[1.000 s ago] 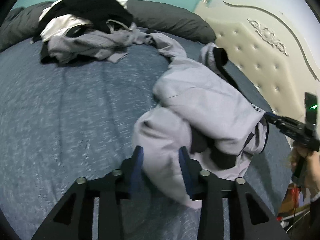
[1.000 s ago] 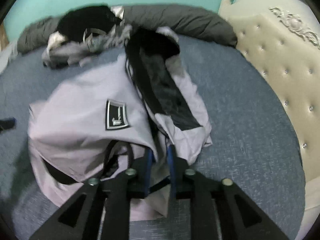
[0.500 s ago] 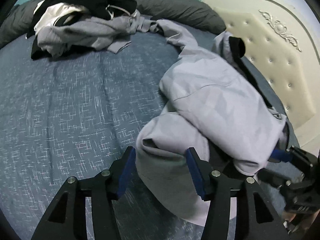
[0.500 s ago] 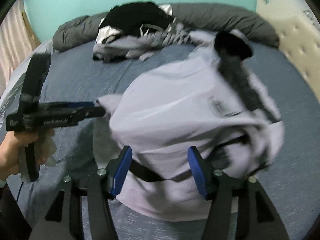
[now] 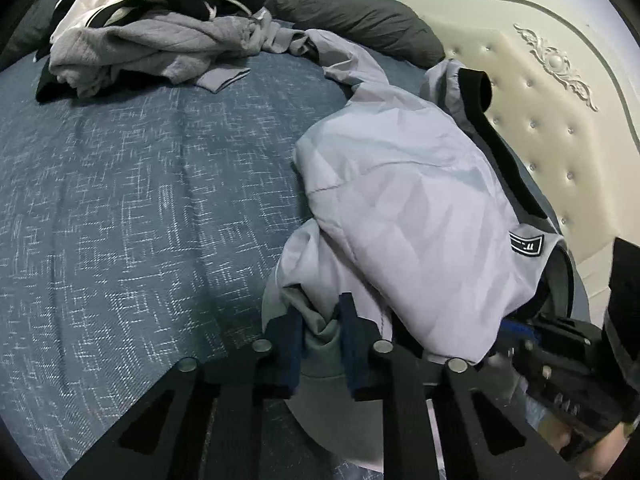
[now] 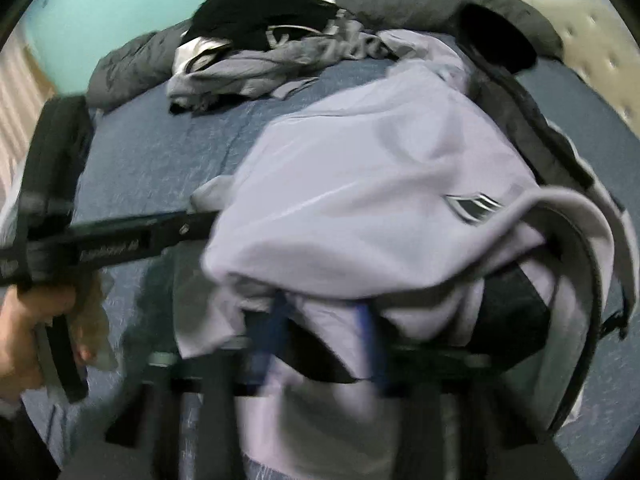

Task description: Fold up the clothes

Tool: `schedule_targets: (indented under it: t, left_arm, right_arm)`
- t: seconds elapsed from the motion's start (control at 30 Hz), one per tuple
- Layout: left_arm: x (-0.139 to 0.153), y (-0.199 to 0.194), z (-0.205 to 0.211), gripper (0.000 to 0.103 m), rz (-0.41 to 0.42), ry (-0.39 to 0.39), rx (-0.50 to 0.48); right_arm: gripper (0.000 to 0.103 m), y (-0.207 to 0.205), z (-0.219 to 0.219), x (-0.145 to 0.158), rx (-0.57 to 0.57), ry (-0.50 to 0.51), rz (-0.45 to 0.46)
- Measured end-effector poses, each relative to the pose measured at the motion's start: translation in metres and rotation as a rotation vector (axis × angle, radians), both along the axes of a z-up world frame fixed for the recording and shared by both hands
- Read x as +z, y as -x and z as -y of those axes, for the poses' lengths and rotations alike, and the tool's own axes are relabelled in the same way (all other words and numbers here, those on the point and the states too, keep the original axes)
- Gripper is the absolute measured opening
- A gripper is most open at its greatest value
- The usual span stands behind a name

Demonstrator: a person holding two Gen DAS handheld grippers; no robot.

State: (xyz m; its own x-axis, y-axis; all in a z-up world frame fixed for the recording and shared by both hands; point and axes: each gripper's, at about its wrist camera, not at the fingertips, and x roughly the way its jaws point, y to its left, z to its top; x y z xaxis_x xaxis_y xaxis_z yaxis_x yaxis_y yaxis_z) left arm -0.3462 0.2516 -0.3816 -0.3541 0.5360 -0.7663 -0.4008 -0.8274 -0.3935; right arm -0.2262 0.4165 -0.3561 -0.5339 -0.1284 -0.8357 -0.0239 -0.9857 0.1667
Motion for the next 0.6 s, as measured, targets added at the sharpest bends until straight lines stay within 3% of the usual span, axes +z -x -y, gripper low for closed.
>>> schedule_targets:
  t: [0.07,0.3,0.6]
  left_arm:
    - [0.005,-0.002,0.002,0.012,-0.018,-0.011,-0.003]
    - [0.046,-0.013,0.014,0.008,-0.074,-0.061,-0.004]
    - [0.132,-0.038,0.05,0.004,-0.182,-0.078,0.017]
  right_arm:
    - [0.001,-0.001,-0.005,0.0,-0.015,0.028,-0.015]
    - [0.0,-0.012,-0.004,0.028,0.021,0.068,-0.115]
    - [0.0,-0.022,0.023,0.101,0.079,0.126,-0.23]
